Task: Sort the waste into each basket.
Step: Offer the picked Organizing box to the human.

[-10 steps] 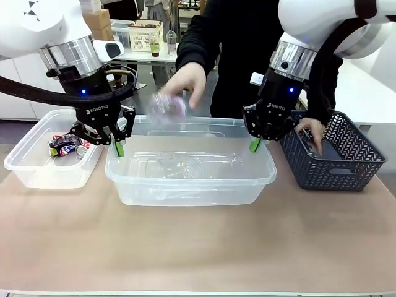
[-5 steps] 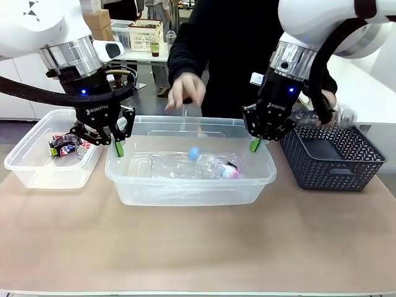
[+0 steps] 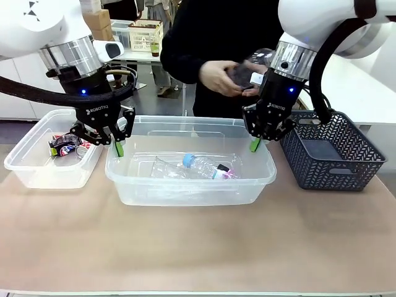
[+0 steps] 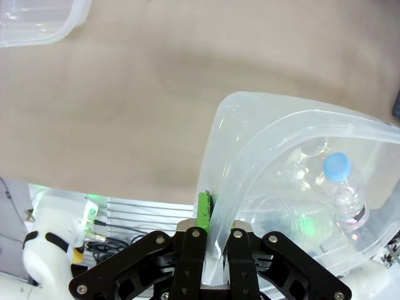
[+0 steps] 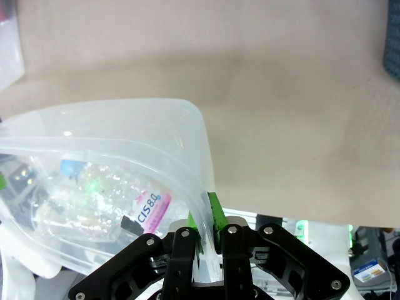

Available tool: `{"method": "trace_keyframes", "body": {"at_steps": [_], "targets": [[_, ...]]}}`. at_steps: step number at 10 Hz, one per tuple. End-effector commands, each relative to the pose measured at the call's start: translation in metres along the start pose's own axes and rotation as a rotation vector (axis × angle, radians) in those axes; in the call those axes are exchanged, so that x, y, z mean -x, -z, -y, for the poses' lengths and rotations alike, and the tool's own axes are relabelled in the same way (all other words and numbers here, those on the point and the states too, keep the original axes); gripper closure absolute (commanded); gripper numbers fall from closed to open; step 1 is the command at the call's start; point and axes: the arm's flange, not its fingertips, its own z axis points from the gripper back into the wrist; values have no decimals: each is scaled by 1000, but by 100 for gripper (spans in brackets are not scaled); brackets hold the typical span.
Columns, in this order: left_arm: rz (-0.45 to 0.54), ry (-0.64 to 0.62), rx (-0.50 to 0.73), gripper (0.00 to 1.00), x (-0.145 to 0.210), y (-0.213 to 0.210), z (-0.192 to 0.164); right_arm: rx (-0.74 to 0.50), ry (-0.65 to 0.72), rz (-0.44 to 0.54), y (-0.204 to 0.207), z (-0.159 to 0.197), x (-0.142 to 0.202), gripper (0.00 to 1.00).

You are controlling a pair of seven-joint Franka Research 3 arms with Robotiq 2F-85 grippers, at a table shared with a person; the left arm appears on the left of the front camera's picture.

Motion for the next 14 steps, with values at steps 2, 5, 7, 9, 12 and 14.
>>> {"method": "trace_keyframes", "body": {"at_steps": [2, 5, 7, 9, 12, 14], "targets": [[9, -25, 21, 100, -1, -1, -6, -7, -3, -4, -4, 2, 2, 100], [9, -25, 21, 100, -1, -1, -6, -7, -3, -4, -4, 2, 2, 100], [9, -25, 21, 100, -1, -1, -6, -7, -3, -4, -4, 2, 2, 100], [9, -25, 21, 100, -1, -1, -6, -7, -3, -4, -4, 2, 2, 100], [9, -25, 21, 100, -1, -1, -6, -7, -3, -4, -4, 2, 2, 100], [9, -25, 21, 100, -1, -1, -6, -7, -3, -4, -4, 2, 2, 100]]}}
